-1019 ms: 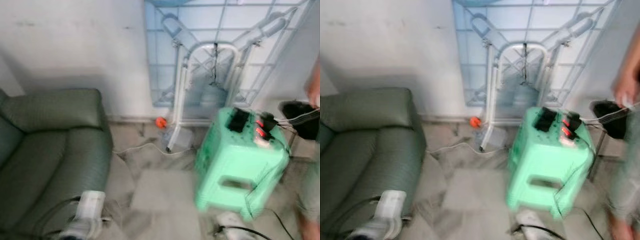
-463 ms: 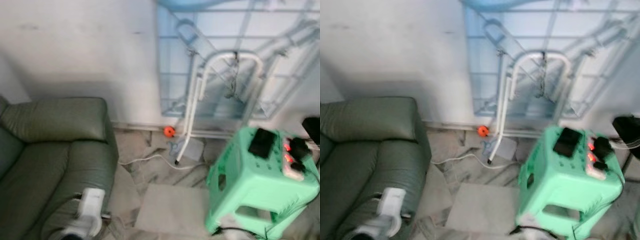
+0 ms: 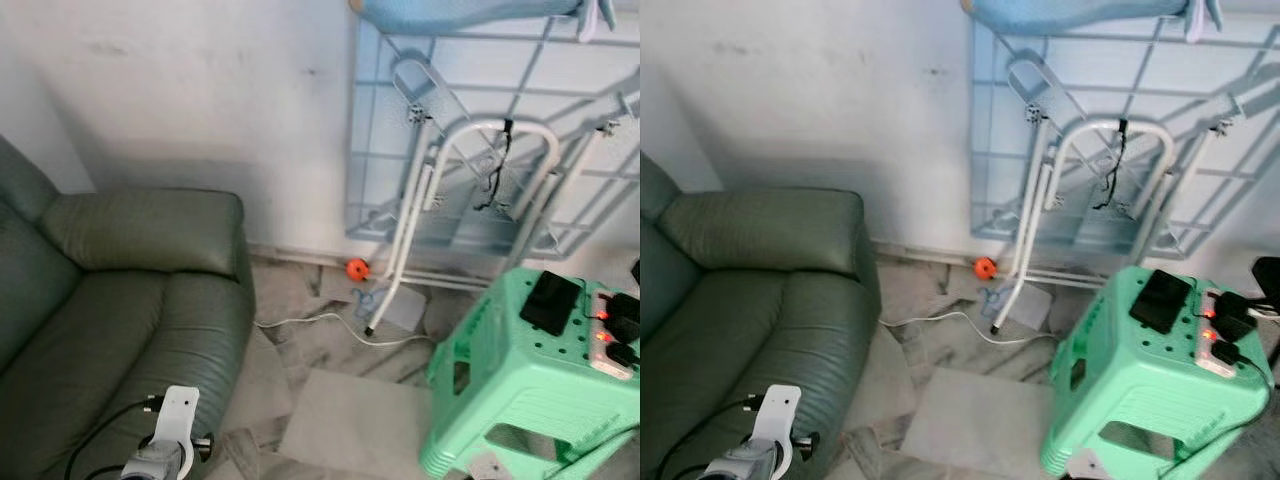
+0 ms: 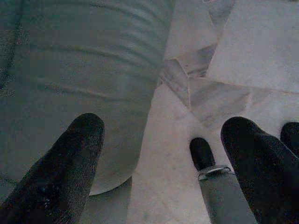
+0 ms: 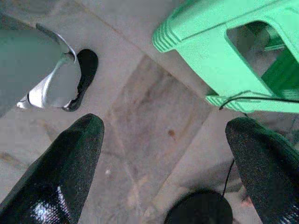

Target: Move the pillow to the sofa

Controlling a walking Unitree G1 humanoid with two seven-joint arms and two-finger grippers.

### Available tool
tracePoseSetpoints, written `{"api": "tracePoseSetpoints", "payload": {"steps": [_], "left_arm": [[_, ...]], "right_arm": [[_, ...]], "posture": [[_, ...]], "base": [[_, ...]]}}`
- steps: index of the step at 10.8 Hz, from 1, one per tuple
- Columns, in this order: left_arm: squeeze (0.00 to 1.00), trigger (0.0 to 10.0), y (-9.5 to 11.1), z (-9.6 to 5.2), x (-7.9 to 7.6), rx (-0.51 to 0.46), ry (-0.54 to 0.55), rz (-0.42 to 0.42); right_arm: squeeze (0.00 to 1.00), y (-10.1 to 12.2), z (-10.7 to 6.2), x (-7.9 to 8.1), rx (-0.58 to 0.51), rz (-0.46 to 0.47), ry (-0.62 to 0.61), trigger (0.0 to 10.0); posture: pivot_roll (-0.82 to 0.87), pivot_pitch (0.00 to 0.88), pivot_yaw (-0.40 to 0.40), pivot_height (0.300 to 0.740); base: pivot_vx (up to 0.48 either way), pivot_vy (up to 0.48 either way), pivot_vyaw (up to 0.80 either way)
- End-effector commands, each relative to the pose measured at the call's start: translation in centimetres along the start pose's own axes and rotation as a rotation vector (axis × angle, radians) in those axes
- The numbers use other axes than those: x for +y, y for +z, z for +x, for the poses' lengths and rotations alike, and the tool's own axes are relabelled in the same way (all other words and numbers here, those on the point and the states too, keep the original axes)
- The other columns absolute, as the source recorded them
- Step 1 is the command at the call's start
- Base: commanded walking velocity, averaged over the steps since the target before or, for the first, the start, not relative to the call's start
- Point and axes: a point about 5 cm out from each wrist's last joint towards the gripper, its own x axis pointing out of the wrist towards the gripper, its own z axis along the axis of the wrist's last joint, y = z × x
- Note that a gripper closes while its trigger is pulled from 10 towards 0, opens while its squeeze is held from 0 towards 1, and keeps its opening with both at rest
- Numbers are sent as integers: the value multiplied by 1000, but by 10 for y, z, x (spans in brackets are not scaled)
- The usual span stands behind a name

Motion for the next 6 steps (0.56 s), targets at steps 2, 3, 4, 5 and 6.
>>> {"api": "tracePoseSetpoints", "payload": {"steps": [2, 3, 4, 5, 6], "left_arm": [[0, 10000, 3, 0, 2, -4, 7, 1], [0, 10000, 3, 0, 2, -5, 7, 1], [0, 10000, 3, 0, 2, -5, 7, 1], [0, 10000, 4, 0, 2, -6, 7, 4], [0, 10000, 4, 0, 2, -6, 6, 10]], "right_arm": [[0, 8, 2, 2, -14, -6, -1, 10000], [0, 15, 3, 7, -23, -9, 4, 10000], [0, 22, 5, 13, -34, -13, 11, 10000], [0, 33, 7, 21, -42, -40, 14, 10000], [0, 35, 8, 24, -44, -56, 19, 10000]], "posture": [[-209, 0, 22, 740], [-209, 0, 22, 740], [-209, 0, 23, 740], [-210, 0, 25, 740], [-210, 0, 25, 740]], "base": [[0, 0, 0], [0, 0, 0], [0, 0, 0], [0, 0, 0], [0, 0, 0]]}}
